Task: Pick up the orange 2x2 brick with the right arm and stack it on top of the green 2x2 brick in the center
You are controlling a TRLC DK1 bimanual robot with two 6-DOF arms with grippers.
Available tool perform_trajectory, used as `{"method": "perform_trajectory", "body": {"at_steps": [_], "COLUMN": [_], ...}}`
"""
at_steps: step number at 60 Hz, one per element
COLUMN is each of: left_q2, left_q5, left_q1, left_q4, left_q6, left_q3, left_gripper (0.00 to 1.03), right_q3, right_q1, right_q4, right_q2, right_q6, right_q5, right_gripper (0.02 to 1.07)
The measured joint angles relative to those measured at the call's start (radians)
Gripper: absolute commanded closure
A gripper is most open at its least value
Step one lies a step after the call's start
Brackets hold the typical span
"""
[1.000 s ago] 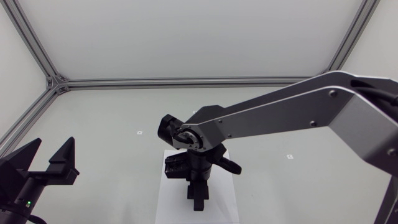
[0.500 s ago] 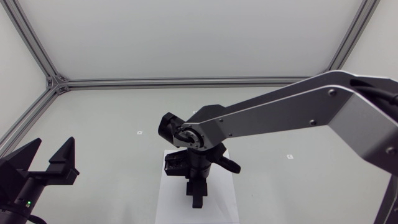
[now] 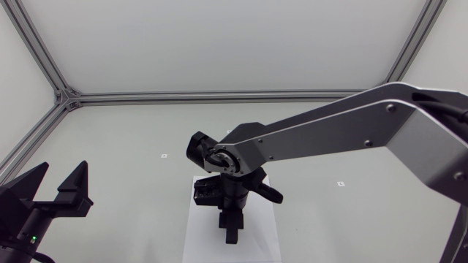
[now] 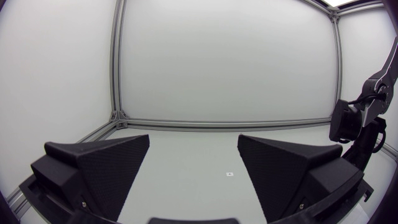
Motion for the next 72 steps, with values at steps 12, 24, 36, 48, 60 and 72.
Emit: {"method": "perform_trajectory", "body": {"at_steps": [12,24,36,48,60,72], "left_q2": [0.0,0.0,0.0,0.0,0.0,0.0], "left_q5": [0.0,0.0,0.0,0.0,0.0,0.0], "left_q1": [0.0,0.0,0.0,0.0,0.0,0.0], "left_q4": [0.0,0.0,0.0,0.0,0.0,0.0], "left_q6": [0.0,0.0,0.0,0.0,0.0,0.0], "left_q3": [0.0,0.0,0.0,0.0,0.0,0.0], "left_gripper": [0.04,0.04,0.04,0.04,0.04,0.04], "right_q3": [0.0,0.0,0.0,-0.001,-0.002,-0.002], "right_q1": [0.004,0.006,0.006,0.006,0.006,0.006], "right_q4": [0.0,0.0,0.0,0.0,0.0,0.0], "right_q2": [0.0,0.0,0.0,0.0,0.0,0.0], "right_q6": [0.0,0.0,0.0,0.0,-0.001,0.0], "right_q5": [0.0,0.0,0.0,-0.003,-0.005,-0.005], "right_gripper": [0.62,0.62,0.62,0.44,0.37,0.17]}}
